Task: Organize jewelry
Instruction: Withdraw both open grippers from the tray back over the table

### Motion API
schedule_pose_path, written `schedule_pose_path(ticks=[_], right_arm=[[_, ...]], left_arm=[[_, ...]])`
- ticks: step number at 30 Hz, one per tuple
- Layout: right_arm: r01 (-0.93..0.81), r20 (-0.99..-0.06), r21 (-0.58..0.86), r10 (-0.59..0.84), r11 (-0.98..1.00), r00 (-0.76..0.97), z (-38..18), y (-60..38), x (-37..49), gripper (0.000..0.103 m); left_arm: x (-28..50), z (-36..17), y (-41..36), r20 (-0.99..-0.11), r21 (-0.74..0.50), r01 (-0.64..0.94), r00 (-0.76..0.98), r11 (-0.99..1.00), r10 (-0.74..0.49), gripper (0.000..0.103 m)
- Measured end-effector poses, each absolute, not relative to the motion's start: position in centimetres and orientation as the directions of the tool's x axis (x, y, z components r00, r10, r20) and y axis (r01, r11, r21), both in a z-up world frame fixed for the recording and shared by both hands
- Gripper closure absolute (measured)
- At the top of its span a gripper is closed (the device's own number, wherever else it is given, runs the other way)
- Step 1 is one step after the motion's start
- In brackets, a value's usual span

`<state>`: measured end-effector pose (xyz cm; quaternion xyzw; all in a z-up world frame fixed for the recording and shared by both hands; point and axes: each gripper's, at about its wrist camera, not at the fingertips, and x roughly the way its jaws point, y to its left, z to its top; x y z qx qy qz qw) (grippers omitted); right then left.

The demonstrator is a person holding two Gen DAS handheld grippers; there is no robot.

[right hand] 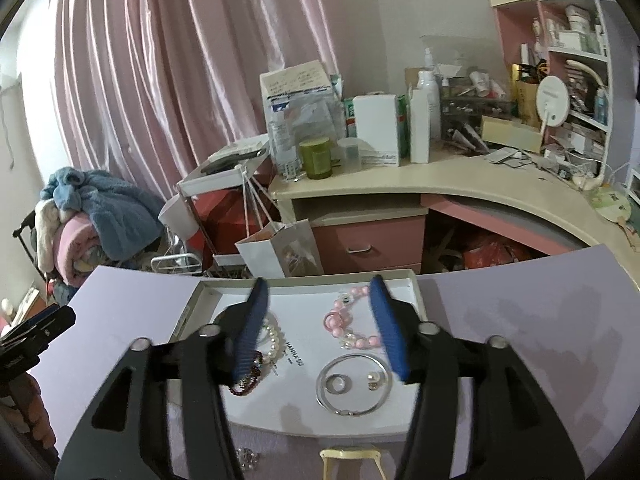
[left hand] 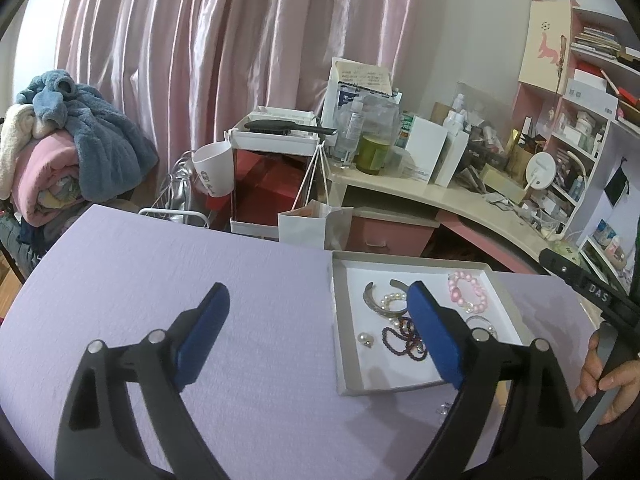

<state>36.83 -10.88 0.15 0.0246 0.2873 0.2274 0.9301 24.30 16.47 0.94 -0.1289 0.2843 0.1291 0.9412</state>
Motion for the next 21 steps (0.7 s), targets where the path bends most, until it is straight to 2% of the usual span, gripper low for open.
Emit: schedule_pose_path(ticks=[1, 3, 6, 8, 13, 21], right_arm=[[-0.401, -0.515, 0.172, 0.429, 0.900, 0.742, 0.3, -11.3, 36.4, 0.032], [-0.390, -0.500, 0.169, 0.420, 0.905, 0.758, 0.4, -11.9, 35.8, 0.016], [-0.373, -0.481, 0.157, 0.401, 0.914, 0.780, 0.7, -12.6, 35.3, 0.005], [-0.343, -0.460, 0.119, 0.358, 0.932, 0.813, 1.1, -13.0, 34.8, 0.001], [-0.253, -0.400, 0.049, 0.251, 0.966, 0.881, 1.8, -13.9, 33.4, 0.001], [-0.215, -0.413, 0.091, 0.233, 0.972, 0.880, 1.6, -15.7, 32.6, 0.001]], left_arm=[[24.2, 1.0, 16.4, -0.567, -0.169, -0.315, 0.806, 0.934, 0.169, 0.012], [24.1, 1.1, 16.2, -0.566, -0.167, -0.311, 0.807, 0.936, 0.167, 0.010], [24.1, 1.1, 15.9, -0.568, -0.168, -0.305, 0.807, 0.938, 0.161, 0.009], [24.1, 1.2, 15.8, -0.566, -0.171, -0.300, 0.809, 0.938, 0.156, 0.009], [23.7, 1.6, 15.1, -0.546, -0.166, -0.284, 0.824, 0.944, 0.152, 0.002], [22.8, 2.0, 14.3, -0.529, -0.159, -0.268, 0.836, 0.950, 0.148, 0.002]])
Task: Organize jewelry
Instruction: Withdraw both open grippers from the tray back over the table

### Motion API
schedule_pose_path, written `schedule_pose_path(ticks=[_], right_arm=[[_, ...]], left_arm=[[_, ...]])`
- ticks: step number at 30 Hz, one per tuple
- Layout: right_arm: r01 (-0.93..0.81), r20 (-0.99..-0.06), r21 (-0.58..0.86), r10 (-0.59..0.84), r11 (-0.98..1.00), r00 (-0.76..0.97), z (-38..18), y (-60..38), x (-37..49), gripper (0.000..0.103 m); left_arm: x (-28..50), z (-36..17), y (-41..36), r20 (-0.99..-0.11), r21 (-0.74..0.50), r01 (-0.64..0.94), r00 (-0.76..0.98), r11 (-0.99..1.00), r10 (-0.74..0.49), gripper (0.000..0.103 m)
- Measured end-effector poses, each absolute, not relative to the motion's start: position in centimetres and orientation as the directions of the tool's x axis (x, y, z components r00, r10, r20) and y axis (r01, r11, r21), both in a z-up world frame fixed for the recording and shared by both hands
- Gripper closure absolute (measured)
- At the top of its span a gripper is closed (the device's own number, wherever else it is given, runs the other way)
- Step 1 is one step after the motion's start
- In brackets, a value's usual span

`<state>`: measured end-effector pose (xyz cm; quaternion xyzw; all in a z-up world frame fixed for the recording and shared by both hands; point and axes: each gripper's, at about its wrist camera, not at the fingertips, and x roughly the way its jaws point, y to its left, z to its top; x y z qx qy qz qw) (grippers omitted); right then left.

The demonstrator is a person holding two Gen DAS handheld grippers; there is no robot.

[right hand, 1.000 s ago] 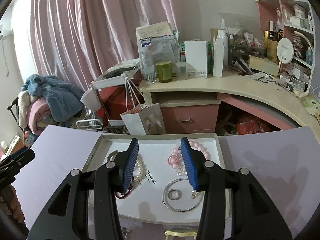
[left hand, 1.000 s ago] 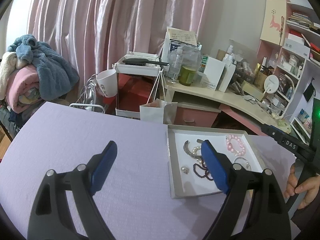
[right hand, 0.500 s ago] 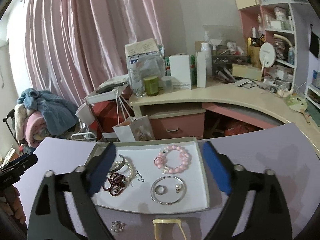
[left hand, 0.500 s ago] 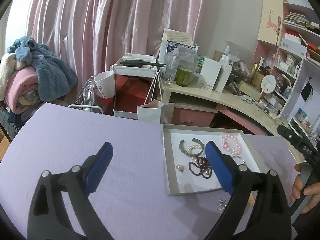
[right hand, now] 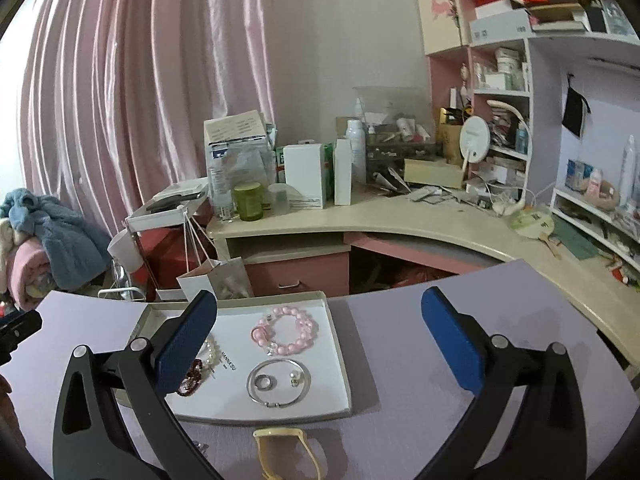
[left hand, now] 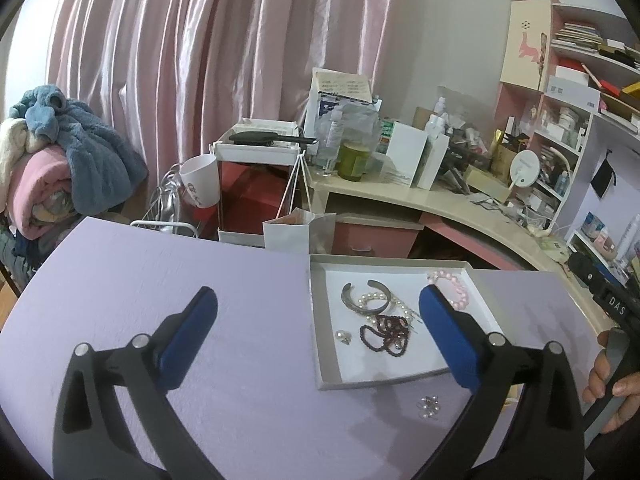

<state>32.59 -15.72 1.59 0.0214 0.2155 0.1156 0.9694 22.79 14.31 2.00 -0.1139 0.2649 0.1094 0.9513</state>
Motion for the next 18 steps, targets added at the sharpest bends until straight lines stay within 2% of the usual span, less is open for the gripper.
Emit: schedule_pose_path(ticks=[10, 18], right_arm=[[-0.225, -0.427, 0.128, 0.258, 0.966, 0.867, 0.9, -17.9, 29.9, 0.001], [-0.226, -0.493, 0.133, 0.262, 0.965, 0.830, -1.5, -19.3, 27.6, 0.001]], left_arm=[[20.3, 2.4, 13.6, -0.513, -0.173, -0.268, 0.846, 0.948, 0.146, 0.002], [17.7, 1.8, 13.3, -0.511, -0.203, -0.289, 0.846, 0.935, 0.151, 0.002]])
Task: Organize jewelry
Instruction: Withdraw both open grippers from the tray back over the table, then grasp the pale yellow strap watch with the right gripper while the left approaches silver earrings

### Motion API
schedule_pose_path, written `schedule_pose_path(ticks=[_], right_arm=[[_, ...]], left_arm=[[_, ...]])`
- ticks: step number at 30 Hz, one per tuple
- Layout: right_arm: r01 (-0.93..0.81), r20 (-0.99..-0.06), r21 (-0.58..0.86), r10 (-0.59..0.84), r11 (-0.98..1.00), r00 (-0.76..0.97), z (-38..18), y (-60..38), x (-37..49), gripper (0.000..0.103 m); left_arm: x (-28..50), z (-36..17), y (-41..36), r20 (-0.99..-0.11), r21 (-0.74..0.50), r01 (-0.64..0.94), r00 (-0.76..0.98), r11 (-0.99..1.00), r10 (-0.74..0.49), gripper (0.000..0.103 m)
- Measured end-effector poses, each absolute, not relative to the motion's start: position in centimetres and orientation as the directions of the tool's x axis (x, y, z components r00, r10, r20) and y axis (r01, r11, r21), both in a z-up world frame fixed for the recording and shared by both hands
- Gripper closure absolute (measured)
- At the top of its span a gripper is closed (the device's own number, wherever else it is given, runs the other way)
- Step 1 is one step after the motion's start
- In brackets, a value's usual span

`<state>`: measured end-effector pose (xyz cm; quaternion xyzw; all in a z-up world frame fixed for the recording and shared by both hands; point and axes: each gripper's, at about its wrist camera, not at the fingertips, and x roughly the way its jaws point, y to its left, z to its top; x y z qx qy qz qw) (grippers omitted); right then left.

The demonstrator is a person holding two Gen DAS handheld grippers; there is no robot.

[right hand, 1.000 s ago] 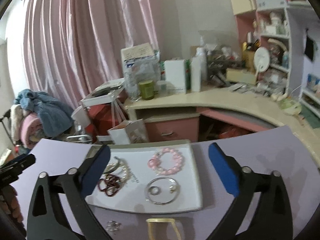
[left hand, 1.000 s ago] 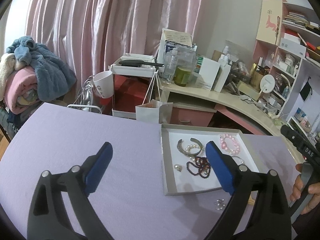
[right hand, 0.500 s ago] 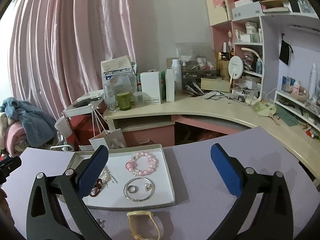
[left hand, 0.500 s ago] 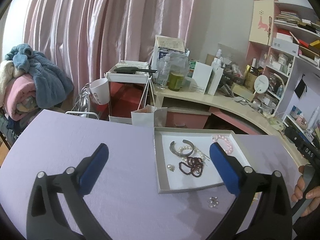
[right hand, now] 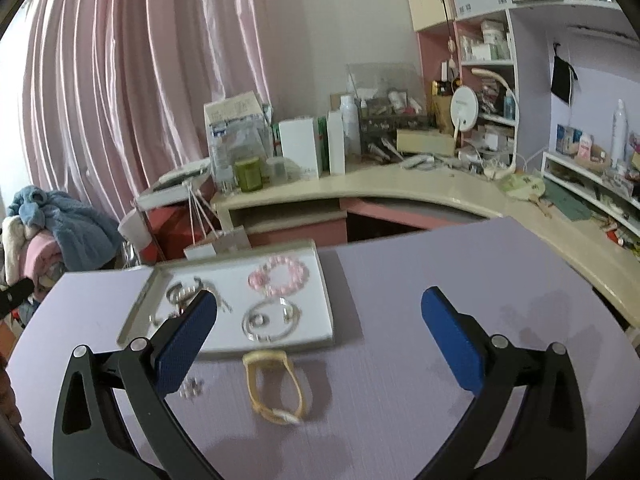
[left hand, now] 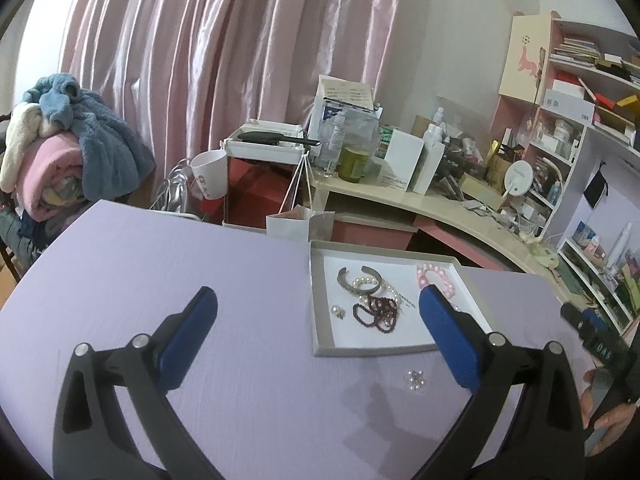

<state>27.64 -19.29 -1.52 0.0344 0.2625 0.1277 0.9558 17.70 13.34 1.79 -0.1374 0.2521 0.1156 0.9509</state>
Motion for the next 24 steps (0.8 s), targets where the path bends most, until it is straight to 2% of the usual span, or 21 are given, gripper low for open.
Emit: schedule_pose_path(ticks=[10, 14, 17, 20, 24], right_arm=[[-0.293, -0.599, 0.130, 0.311, 0.947, 0.738, -5.0, -18.1, 27.2, 0.001], [-0.336, -0.667, 0.101, 0.314, 0.936, 0.675, -6.8, -16.0, 28.5, 0.001], [-0.359, -0.711, 0.055, 0.289, 0.932, 0.641, -8.1, -14.4, 29.3, 0.001], [-0.372, -0.746, 0.000, 0.248, 0.928, 0.618, -9.4, -12.9, 30.2, 0.006], [-0.366, -0.765, -0.008, 0.230, 0.931, 0.602, -10.1, -12.3, 31.2, 0.008]], left_arm=[[16.6, 0.2, 13.1, -0.539, -0.220, -0.295, 0.832, 0.930, 0.136, 0.002], [16.8, -0.1, 12.9, -0.544, -0.217, -0.291, 0.828, 0.932, 0.132, 0.002], [16.8, -0.2, 12.9, -0.547, -0.216, -0.290, 0.827, 0.932, 0.130, 0.002], [16.9, -0.4, 12.8, -0.551, -0.213, -0.290, 0.824, 0.933, 0.130, 0.002], [17.1, -0.9, 12.7, -0.562, -0.213, -0.286, 0.818, 0.934, 0.122, 0.002]])
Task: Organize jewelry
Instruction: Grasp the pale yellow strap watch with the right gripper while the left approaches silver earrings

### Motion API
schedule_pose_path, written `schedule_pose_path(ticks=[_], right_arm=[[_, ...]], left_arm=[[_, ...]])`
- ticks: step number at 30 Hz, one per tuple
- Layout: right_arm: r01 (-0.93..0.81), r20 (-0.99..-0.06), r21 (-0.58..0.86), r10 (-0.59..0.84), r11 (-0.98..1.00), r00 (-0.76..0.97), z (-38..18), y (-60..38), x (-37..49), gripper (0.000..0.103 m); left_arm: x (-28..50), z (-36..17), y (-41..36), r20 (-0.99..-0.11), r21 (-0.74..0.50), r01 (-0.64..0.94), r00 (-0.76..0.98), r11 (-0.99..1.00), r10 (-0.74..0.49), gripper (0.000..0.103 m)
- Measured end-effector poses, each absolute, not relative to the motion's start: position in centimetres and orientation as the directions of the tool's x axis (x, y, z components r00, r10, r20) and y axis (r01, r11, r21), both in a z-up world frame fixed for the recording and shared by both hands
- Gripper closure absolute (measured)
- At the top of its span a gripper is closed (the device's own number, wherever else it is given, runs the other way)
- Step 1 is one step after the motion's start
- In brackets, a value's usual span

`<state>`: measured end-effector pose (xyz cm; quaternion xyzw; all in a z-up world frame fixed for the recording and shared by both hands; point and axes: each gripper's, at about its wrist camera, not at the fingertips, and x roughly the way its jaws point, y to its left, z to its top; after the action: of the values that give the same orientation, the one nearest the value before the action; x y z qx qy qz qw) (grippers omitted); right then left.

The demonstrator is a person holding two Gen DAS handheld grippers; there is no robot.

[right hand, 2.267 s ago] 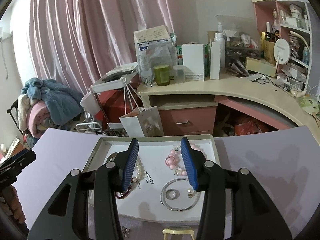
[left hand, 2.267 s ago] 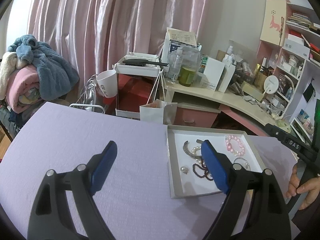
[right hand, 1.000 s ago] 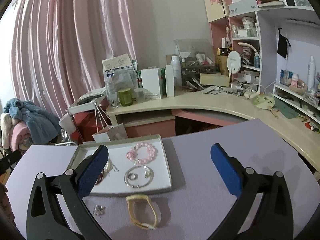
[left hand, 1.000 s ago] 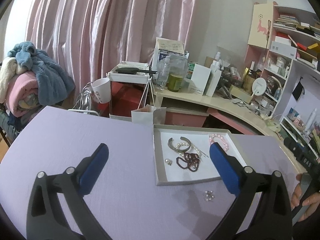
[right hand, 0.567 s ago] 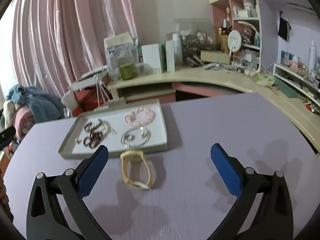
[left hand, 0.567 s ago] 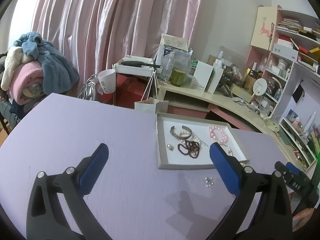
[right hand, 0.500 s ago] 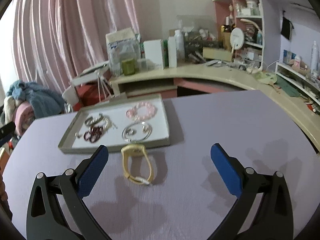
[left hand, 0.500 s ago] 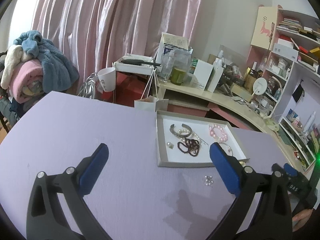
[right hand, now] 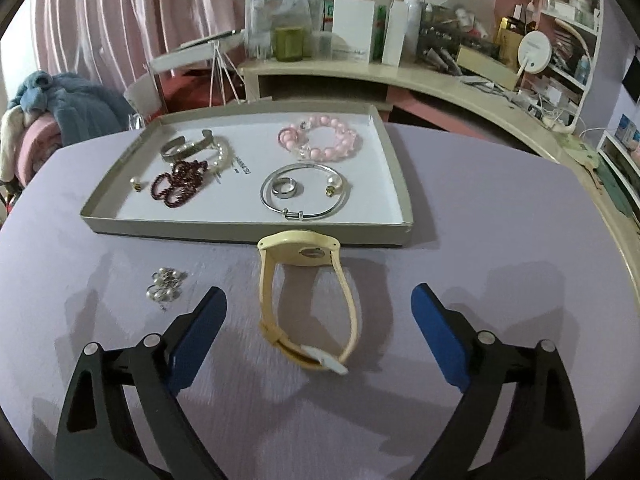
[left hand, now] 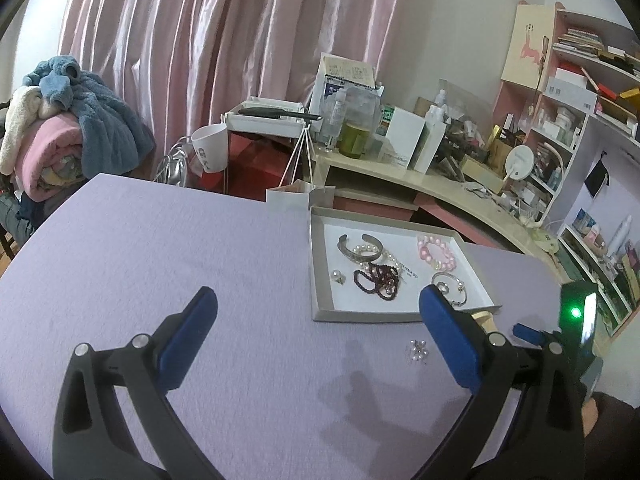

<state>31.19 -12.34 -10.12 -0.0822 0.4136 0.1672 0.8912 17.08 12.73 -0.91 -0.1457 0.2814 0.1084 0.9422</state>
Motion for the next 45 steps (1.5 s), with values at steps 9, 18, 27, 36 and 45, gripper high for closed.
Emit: schedule_pose_path(ticks=[9, 18, 27, 36, 45], right_arm=[[-0.360, -0.795, -0.004, 0.215, 0.933, 0.568, -11.1, -12.3, 32.6, 0.016], [-0.336, -0.774, 0.129, 0.307, 0.933, 0.554, -10.2, -13.8, 31.6, 0.065], [-0.224, -0.710, 0.239, 0.328, 0.945, 0.623, -7.5, -18.2, 31.0, 0.066], [-0.187, -0.693, 0.275, 0.329, 0.943, 0.642, -6.6, -19.3, 31.6, 0.065], [-0.186, -0.702, 0.285, 0.337, 0.940, 0.627, -7.1, -19.5, 31.7, 0.065]], left_arm=[[17.6, -1.6, 11.8, -0.581, -0.208, -0.252, 0.809, 0.945, 0.088, 0.002], [19.1, -2.5, 9.2, -0.601, -0.210, -0.148, 0.799, 0.966, -0.008, 0.002], [22.6, -6.1, 4.4, -0.678, -0.146, -0.039, 0.731, 0.988, -0.071, 0.002], [25.5, -8.4, 2.6, -0.740, -0.078, -0.056, 0.673, 0.995, -0.020, 0.011], [27.5, -10.3, 1.2, -0.790, -0.027, -0.080, 0.613, 0.996, 0.028, 0.038]])
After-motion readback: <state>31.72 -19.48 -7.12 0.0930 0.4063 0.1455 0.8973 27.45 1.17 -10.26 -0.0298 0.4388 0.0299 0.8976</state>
